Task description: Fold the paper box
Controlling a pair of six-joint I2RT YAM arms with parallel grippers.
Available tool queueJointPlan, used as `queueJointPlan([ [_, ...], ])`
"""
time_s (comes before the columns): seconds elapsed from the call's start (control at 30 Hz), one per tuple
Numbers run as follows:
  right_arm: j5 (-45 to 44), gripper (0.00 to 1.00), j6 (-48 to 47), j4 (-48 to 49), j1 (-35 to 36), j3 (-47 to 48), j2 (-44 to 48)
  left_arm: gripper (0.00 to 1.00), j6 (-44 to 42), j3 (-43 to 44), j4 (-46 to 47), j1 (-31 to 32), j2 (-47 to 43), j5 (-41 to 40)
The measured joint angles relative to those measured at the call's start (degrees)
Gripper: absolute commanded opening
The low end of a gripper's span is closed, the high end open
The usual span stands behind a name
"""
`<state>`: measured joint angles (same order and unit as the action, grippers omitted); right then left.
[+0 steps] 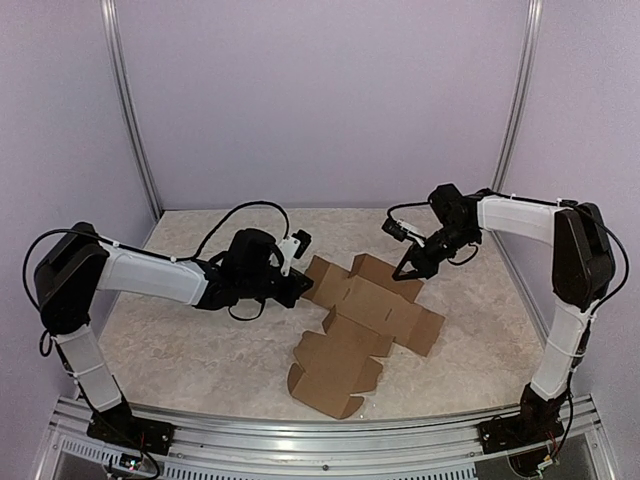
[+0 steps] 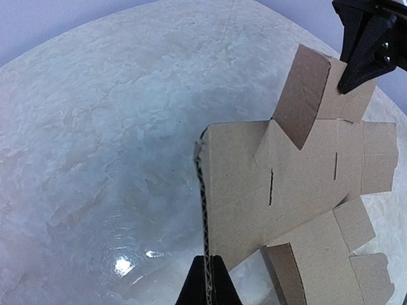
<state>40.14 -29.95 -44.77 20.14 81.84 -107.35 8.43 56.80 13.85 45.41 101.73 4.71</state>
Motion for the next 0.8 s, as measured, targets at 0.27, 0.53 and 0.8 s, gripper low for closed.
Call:
queueJointPlan([
  [0.27, -9.57, 0.0, -0.22, 1.95, 3.52, 3.32, 1.51, 0.43, 1.46, -2.36, 0.44, -0.24, -3.26, -0.33],
  [0.53, -26.34, 0.0, -5.16, 7.32, 11.02, 8.52, 4.09, 0.48, 3.87, -14.05, 1.44, -1.77, -21.97, -2.16],
  [0.8, -42.8, 0.0, -12.35, 15.23, 20.02, 4.02, 4.09, 0.48, 11.34, -27.21, 5.84, -9.03, -30.93, -3.26],
])
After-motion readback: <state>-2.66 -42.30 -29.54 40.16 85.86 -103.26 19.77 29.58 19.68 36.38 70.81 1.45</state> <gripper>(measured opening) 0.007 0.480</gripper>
